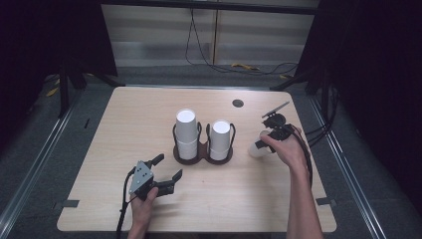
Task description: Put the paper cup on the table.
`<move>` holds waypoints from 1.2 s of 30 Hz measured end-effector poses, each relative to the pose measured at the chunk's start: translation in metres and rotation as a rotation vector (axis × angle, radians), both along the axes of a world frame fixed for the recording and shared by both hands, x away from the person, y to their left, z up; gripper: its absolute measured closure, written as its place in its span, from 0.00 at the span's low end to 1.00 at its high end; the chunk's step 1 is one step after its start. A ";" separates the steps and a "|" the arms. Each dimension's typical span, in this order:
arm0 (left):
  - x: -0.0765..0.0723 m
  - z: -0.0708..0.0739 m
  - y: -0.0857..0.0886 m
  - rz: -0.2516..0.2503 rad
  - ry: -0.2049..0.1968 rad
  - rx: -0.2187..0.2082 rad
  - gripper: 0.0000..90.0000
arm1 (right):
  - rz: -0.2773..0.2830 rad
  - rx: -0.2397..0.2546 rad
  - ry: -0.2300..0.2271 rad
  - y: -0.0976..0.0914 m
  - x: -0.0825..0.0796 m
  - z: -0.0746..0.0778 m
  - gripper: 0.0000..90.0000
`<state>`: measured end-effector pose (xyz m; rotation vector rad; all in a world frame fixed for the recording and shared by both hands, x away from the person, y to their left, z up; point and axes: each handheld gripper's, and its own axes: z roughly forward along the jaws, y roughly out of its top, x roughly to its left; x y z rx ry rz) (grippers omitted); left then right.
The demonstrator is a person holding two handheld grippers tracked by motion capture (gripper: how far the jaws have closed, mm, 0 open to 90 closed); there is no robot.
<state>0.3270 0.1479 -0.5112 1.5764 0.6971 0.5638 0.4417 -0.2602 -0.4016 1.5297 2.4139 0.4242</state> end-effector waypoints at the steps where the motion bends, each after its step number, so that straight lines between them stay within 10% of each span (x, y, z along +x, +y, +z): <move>1: 0.000 0.000 0.000 -0.001 -0.002 0.001 0.17 | -0.008 0.003 0.002 0.000 0.001 0.000 0.25; 15: 0.000 0.000 0.001 -0.007 -0.001 -0.002 0.17 | -0.002 -0.003 -0.059 0.012 0.010 -0.012 0.20; 36: 0.000 0.000 0.000 -0.003 0.000 -0.001 0.17 | -0.034 0.138 -0.134 -0.006 -0.011 -0.038 0.17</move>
